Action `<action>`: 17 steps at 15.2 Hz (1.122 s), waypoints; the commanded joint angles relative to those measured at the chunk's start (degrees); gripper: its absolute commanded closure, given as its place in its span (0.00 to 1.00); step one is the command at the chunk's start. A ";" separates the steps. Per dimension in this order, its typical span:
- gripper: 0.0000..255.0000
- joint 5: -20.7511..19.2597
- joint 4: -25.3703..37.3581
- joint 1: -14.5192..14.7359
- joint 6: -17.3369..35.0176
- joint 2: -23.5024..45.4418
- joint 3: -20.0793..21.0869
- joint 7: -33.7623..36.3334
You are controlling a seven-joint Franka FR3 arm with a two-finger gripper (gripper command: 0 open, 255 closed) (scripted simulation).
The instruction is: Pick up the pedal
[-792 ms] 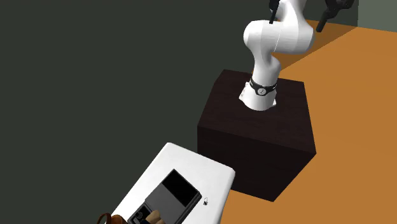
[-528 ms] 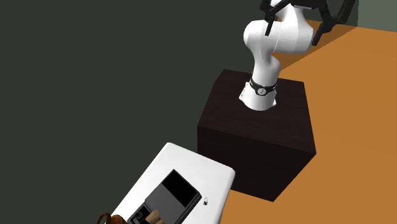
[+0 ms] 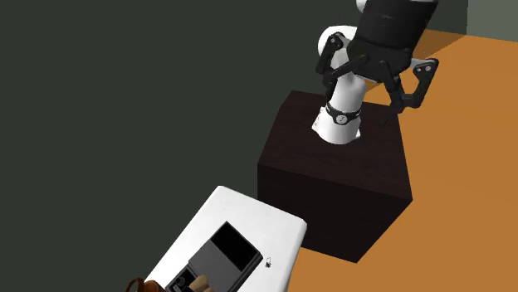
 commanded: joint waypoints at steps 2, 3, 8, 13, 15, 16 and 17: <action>0.00 -0.13 0.84 -1.32 4.08 5.75 0.54 4.21; 0.00 -0.25 1.29 -1.77 5.32 7.73 0.61 5.49; 0.00 -0.96 4.43 -3.81 10.81 17.84 0.60 11.78; 0.00 -1.65 8.90 -5.43 15.10 28.05 -0.14 17.71; 0.00 -1.82 11.02 -5.96 16.49 32.11 -0.64 19.92; 0.00 -1.86 12.14 -6.21 17.11 34.14 -0.93 20.98; 0.00 -1.87 13.31 -6.45 17.69 36.15 -1.23 22.00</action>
